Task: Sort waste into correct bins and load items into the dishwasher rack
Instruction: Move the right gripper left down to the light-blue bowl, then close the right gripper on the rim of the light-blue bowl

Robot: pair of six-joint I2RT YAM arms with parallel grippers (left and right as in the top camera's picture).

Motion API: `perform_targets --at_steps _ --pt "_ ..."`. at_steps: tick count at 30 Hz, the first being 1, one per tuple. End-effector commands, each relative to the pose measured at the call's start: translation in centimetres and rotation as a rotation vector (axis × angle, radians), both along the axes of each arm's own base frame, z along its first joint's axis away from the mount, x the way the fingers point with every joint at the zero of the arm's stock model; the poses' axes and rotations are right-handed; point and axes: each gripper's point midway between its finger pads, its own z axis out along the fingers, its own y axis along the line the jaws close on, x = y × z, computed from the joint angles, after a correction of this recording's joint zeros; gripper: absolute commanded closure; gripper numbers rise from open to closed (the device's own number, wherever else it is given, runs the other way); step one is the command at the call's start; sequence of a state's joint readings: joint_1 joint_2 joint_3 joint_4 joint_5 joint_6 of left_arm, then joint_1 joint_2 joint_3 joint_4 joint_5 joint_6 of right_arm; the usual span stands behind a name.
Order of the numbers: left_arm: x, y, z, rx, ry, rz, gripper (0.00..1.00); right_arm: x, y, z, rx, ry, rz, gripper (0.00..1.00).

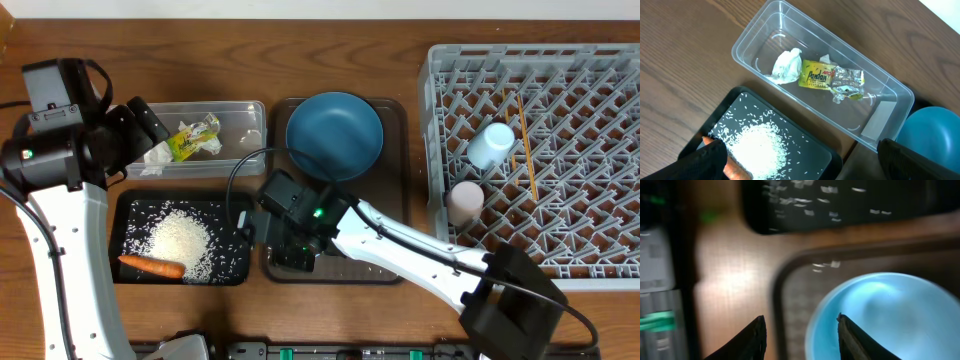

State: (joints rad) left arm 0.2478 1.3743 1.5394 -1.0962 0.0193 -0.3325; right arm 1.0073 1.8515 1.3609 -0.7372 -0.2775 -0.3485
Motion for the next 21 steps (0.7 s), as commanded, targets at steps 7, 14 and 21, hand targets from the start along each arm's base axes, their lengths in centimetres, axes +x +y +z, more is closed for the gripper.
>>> perform_targets --at_steps 7,14,21 --pt "-0.1 0.2 0.7 0.013 -0.017 0.002 0.02 0.4 -1.2 -2.9 -0.031 -0.094 -0.006 0.61" --pt "-0.1 0.2 0.7 0.013 -0.017 0.002 0.02 0.1 -1.7 -3.2 -0.052 -0.069 -0.035 0.72" --pt "-0.1 0.2 0.7 0.013 -0.017 0.002 0.02 -0.4 -2.5 -3.5 -0.083 -0.045 -0.032 0.71"
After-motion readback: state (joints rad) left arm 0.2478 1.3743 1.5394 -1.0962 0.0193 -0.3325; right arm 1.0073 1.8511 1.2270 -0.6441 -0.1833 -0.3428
